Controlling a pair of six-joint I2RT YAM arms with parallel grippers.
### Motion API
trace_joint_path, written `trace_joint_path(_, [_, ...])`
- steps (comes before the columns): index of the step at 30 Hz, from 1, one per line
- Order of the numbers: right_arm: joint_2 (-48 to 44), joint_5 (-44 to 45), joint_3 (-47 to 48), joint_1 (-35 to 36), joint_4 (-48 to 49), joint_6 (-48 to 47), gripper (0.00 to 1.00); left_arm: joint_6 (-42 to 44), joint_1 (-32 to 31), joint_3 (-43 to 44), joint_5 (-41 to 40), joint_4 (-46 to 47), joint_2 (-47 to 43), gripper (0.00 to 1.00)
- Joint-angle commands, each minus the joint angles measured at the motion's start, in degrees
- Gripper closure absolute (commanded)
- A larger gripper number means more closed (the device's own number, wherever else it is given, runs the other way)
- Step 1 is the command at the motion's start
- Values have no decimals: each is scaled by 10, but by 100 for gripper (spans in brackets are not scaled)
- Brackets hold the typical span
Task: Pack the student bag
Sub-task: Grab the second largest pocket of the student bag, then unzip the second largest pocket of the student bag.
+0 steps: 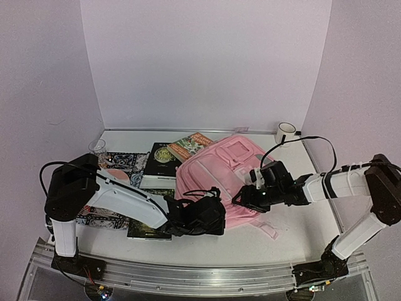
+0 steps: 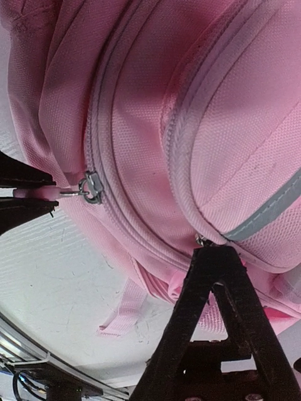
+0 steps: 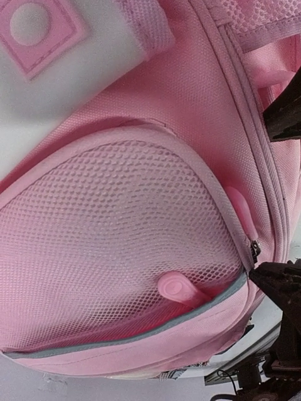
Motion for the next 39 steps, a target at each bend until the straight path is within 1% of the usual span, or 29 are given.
trace_joint_path(1, [17,-15,-11,0,32,14,47,6,-4,-9,27,69,-52,100])
trace_joint_path(4, [3,6,-17,-1,28,8,66,14,-4,-19,12,68,-64,100])
trace_joint_path(7, [-17,39,-14,-3,-17,-12,90,21,-3,-33,-15,46,-84,100])
trace_joint_path(8, [-25,48,-13,-6,-34,-20,97,24,-3,-35,-27,31,-90,100])
trace_joint_path(9, [-34,55,-11,-11,-51,-30,100,26,-2,-36,-40,17,-95,100])
trace_joint_path(12, [-68,73,-9,-25,-101,-57,100,31,0,-43,-70,-34,-113,100])
trace_joint_path(16, [-119,93,-5,-58,-172,-101,100,30,7,-73,-101,-61,-147,100])
trace_joint_path(22, [-188,111,5,-119,-252,-155,100,44,40,-114,-106,-84,-185,100])
trace_joint_path(25, [-214,120,6,-149,-267,-160,100,54,60,-123,-103,-92,-192,100])
trace_joint_path(29, [-224,114,10,-157,-269,-163,99,81,77,-115,-99,-93,-187,100])
trace_joint_path(31, [-214,102,19,-158,-269,-176,95,99,79,-102,-90,-91,-179,100])
trace_joint_path(35, [-220,41,31,-155,-266,-221,77,149,71,-65,-37,-70,-160,100])
trace_joint_path(39, [-264,16,37,-139,-266,-273,60,176,59,-41,6,-45,-151,100])
